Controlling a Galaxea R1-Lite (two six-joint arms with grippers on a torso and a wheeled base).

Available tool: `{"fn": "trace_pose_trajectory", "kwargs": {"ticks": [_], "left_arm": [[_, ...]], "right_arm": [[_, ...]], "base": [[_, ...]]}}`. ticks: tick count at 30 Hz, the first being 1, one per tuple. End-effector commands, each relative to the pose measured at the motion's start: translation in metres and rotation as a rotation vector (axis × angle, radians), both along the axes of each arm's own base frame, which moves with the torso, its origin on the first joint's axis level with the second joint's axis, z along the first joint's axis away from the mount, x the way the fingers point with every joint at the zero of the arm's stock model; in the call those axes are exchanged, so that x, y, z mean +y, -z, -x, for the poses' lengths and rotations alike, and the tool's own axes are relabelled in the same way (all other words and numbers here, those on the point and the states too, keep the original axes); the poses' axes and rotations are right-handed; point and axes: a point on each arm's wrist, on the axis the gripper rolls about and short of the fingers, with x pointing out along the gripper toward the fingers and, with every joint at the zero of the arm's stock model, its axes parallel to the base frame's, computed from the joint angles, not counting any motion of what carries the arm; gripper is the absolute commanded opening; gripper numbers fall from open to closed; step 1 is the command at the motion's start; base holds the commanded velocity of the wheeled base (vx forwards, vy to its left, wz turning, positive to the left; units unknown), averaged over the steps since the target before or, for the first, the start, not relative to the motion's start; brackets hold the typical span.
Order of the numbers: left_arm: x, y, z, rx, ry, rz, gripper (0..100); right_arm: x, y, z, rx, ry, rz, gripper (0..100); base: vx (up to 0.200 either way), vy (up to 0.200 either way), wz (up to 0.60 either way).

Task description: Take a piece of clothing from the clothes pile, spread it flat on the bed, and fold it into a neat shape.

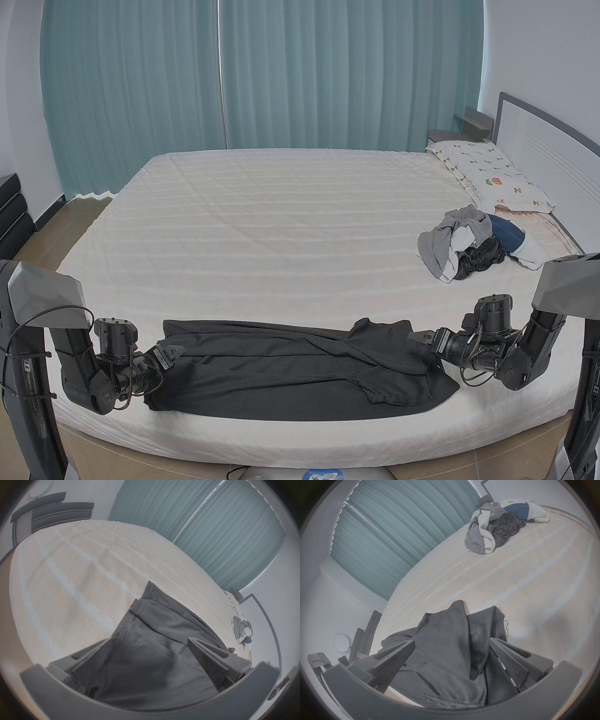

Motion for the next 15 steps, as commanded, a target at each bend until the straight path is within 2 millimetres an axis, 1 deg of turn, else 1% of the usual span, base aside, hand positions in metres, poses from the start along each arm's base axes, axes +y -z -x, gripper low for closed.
{"fn": "trace_pose_trajectory", "kwargs": {"ticks": [1, 4, 5, 7, 15], "left_arm": [[0.002, 0.007, -0.001, 0.019, -0.007, -0.004, 100], [0.002, 0.011, -0.002, 0.023, -0.021, -0.018, 100], [0.002, 0.010, -0.002, 0.021, -0.023, -0.019, 0], [0.003, 0.010, -0.004, 0.015, -0.028, -0.019, 0], [0.016, 0.008, -0.004, 0.011, -0.087, -0.023, 0]], "right_arm": [[0.000, 0.002, 0.001, 0.008, -0.002, 0.002, 100], [0.000, 0.004, 0.002, 0.009, -0.007, 0.012, 100], [0.000, 0.004, 0.003, 0.011, -0.008, 0.015, 100], [0.000, 0.004, 0.005, 0.010, -0.011, 0.016, 100], [0.001, 0.004, 0.006, 0.009, -0.014, 0.020, 100]], "base": [[0.000, 0.000, 0.00], [0.000, 0.000, 0.00], [0.000, 0.000, 0.00], [0.000, 0.000, 0.00], [0.000, 0.000, 0.00]]}}
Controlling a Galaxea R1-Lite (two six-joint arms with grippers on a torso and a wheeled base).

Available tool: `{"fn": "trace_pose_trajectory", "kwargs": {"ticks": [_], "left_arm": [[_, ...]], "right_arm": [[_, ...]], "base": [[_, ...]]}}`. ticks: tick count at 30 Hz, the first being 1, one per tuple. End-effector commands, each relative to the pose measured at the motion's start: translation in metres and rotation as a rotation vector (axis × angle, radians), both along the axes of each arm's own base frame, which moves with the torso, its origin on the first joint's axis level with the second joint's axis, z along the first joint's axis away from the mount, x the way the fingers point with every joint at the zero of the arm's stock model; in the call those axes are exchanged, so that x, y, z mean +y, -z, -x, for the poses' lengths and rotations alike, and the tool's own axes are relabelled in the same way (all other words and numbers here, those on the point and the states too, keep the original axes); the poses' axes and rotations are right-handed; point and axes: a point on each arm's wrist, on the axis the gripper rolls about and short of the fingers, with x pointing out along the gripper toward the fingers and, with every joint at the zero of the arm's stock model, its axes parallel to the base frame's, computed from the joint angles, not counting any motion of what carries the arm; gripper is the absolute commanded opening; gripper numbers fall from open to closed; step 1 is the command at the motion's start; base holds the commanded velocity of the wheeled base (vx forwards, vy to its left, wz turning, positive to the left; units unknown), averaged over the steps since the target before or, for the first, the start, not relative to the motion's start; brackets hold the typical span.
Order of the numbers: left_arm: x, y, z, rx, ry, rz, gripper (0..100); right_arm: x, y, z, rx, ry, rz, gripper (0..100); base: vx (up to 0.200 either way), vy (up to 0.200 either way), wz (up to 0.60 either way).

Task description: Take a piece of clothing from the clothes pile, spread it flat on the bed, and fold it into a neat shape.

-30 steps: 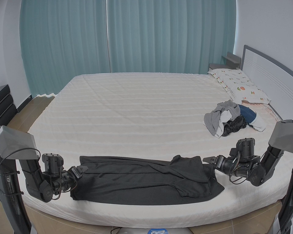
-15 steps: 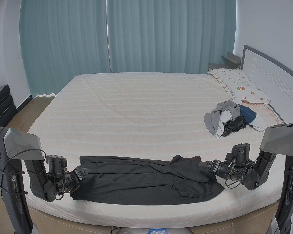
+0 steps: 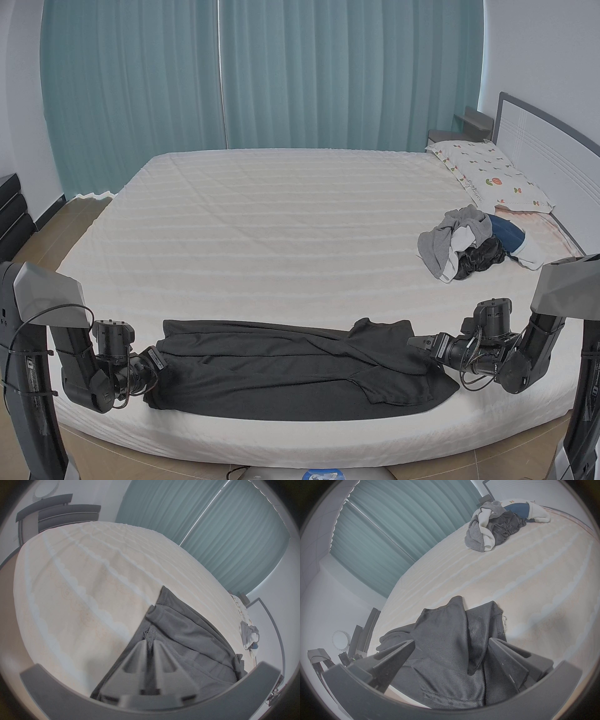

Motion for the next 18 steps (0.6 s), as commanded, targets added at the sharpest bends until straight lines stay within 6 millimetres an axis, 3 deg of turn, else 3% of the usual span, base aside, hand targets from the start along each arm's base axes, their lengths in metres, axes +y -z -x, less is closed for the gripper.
{"fn": "trace_pose_trajectory", "kwargs": {"ticks": [1, 18], "left_arm": [[0.0081, -0.0005, -0.0005, -0.003, -0.030, 0.000, 0], [0.0163, -0.0013, -0.0091, -0.031, -0.093, 0.050, 0]], "right_arm": [[0.0005, 0.0009, 0.0022, 0.008, -0.002, 0.002, 100], [0.0018, 0.0005, 0.0028, 0.006, -0.006, 0.001, 100]], "base": [[0.000, 0.000, 0.00], [0.000, 0.000, 0.00]]}}
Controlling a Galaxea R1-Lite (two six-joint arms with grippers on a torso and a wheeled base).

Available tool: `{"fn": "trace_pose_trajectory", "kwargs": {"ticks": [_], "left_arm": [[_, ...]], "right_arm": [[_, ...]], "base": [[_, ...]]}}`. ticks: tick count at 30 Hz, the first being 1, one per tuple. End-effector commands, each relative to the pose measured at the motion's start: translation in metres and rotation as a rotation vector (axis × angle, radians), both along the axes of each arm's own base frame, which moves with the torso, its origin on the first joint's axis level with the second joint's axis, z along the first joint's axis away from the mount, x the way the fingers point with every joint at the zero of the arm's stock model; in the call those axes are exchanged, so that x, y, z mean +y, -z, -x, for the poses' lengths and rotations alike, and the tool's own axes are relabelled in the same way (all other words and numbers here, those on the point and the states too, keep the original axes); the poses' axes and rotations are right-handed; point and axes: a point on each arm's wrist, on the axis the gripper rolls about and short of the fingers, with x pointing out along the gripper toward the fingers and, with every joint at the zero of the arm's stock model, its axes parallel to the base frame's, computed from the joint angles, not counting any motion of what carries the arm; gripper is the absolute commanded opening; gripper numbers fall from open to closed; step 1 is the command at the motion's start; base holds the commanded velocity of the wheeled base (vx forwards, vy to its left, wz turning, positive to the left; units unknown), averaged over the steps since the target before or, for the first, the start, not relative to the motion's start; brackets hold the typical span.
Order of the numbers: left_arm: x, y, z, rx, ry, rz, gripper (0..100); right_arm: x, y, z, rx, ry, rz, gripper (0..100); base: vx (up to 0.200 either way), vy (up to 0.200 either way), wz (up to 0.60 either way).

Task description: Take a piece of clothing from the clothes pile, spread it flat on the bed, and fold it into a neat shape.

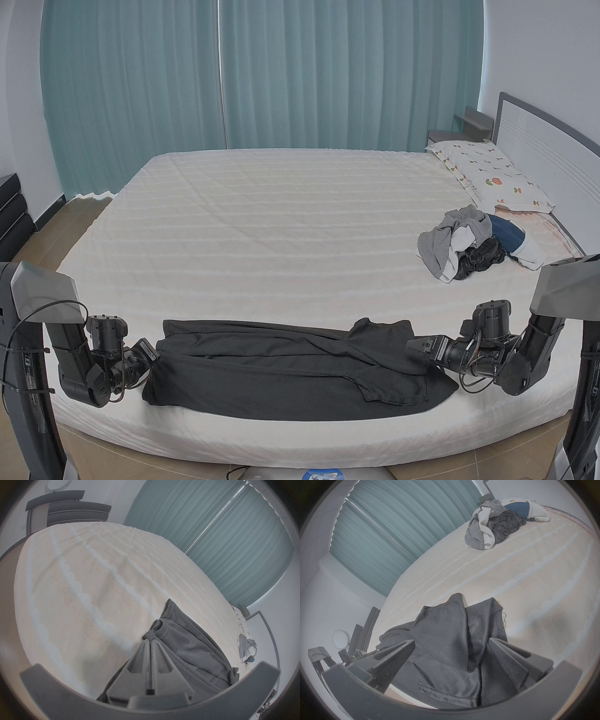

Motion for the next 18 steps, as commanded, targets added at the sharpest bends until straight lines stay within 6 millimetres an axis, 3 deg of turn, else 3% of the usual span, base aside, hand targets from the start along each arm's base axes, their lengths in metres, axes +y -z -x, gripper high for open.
{"fn": "trace_pose_trajectory", "kwargs": {"ticks": [1, 7, 8, 18], "left_arm": [[0.001, 0.001, 0.000, 0.003, -0.002, 0.002, 0], [-0.001, 0.002, 0.000, 0.004, 0.003, 0.002, 0], [-0.001, 0.002, 0.000, 0.004, 0.003, 0.002, 100], [0.002, -0.007, -0.005, -0.037, -0.037, 0.054, 100]], "right_arm": [[0.000, -0.001, 0.000, -0.004, -0.001, -0.001, 100], [0.000, -0.001, -0.001, -0.006, 0.000, -0.003, 100], [0.000, -0.001, -0.001, -0.006, 0.000, -0.003, 100], [0.012, -0.016, 0.005, -0.012, -0.004, -0.053, 100]], "base": [[0.000, 0.000, 0.00], [0.000, 0.000, 0.00], [0.000, 0.000, 0.00], [0.000, 0.000, 0.00]]}}
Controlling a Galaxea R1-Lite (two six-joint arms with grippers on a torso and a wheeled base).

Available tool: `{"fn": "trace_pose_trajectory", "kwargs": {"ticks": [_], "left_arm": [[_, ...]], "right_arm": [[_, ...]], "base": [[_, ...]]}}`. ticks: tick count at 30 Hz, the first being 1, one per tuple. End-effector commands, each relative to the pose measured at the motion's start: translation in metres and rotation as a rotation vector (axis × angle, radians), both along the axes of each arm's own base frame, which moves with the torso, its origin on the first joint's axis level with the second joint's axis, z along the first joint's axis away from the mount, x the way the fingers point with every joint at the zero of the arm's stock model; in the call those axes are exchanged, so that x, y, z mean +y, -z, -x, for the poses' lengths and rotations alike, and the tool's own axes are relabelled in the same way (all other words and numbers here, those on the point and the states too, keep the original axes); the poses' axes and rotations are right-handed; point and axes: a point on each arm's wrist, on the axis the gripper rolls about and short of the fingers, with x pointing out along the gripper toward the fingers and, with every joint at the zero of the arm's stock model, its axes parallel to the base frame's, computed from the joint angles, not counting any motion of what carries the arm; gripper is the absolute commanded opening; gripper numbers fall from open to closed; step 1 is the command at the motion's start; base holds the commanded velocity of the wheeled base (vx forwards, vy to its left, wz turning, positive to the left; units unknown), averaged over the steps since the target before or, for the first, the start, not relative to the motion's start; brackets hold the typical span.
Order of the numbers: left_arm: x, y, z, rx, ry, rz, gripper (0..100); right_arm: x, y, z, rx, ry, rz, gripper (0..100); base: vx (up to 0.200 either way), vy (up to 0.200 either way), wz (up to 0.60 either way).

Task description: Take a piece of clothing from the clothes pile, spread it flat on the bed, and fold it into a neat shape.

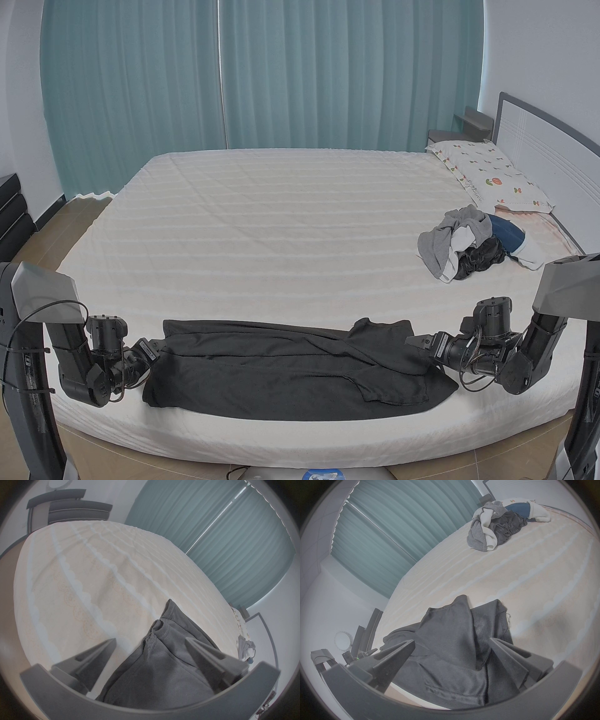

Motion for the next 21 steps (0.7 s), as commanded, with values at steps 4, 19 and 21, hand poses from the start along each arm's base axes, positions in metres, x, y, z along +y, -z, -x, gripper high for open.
{"fn": "trace_pose_trajectory", "kwargs": {"ticks": [4, 19, 21], "left_arm": [[0.005, -0.013, -0.008, -0.065, -0.065, 0.077, 100], [0.006, -0.017, -0.018, -0.104, -0.108, 0.139, 100], [0.006, -0.017, -0.018, -0.104, -0.108, 0.139, 100]], "right_arm": [[0.006, -0.005, 0.000, -0.003, 0.008, -0.032, 100], [0.022, 0.035, -0.039, 0.008, 0.017, -0.023, 100], [0.024, 0.038, -0.040, 0.012, 0.012, -0.020, 100]], "base": [[0.000, 0.000, 0.00], [0.000, 0.000, 0.00], [0.000, 0.000, 0.00]]}}
